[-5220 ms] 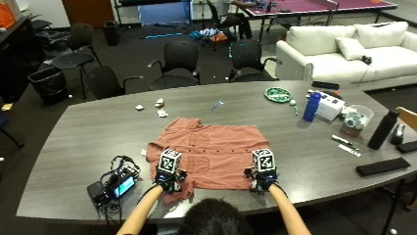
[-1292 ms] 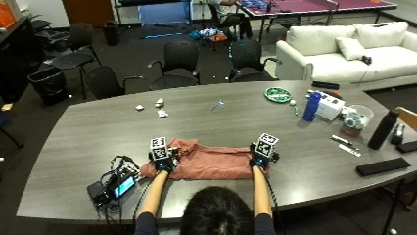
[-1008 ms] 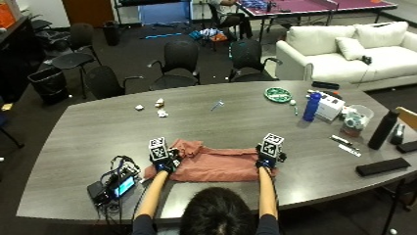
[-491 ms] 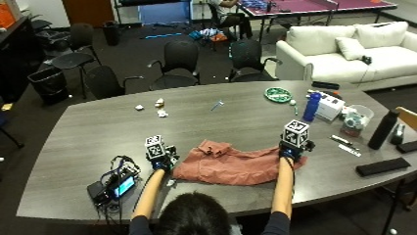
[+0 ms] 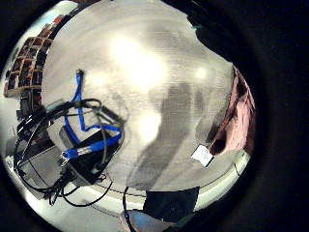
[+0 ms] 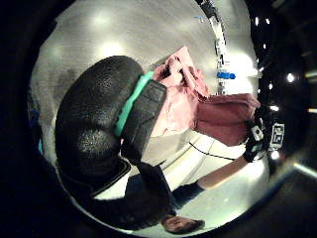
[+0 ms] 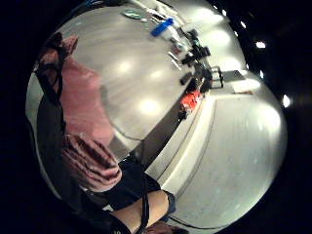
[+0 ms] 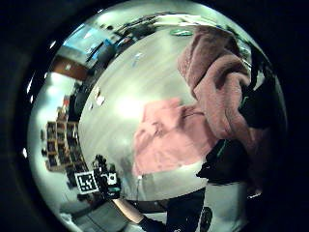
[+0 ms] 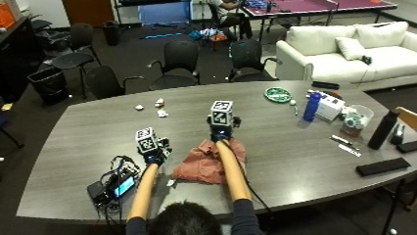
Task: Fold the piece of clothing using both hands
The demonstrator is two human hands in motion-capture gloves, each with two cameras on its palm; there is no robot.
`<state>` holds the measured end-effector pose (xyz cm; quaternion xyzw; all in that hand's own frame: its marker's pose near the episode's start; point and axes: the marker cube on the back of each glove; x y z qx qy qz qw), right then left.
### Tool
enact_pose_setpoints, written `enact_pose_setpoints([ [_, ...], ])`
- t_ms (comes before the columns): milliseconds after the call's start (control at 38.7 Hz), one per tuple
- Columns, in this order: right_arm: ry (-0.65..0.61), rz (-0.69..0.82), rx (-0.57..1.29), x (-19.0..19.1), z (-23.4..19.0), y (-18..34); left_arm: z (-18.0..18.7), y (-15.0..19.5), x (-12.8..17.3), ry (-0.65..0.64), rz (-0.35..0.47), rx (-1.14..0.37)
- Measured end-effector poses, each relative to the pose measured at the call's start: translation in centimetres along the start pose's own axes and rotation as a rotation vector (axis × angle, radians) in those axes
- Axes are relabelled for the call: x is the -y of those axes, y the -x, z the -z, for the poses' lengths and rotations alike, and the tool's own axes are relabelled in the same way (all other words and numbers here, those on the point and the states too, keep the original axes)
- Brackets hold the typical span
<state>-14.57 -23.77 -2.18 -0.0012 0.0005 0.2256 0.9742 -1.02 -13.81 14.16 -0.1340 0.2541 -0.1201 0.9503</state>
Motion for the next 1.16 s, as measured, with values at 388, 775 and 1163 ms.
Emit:
enact_pose_setpoints([
  [388, 0.330, 0.522, 0.076, -12.8, -10.5, 22.5, 0.1, 5.0, -1.0, -0.013, 0.018, 0.029],
  [775, -0.040, 0.446, 0.459, -9.8, 1.2, 19.0, 2.9, 5.2, -1.3, -0.093, 0.022, -0.005],
  [1163, -0.060, 0.430, 0.483, -7.0, 3.1, 11.5, 7.0, 5.6, 1.4, -0.254, 0.105, 0.133],
])
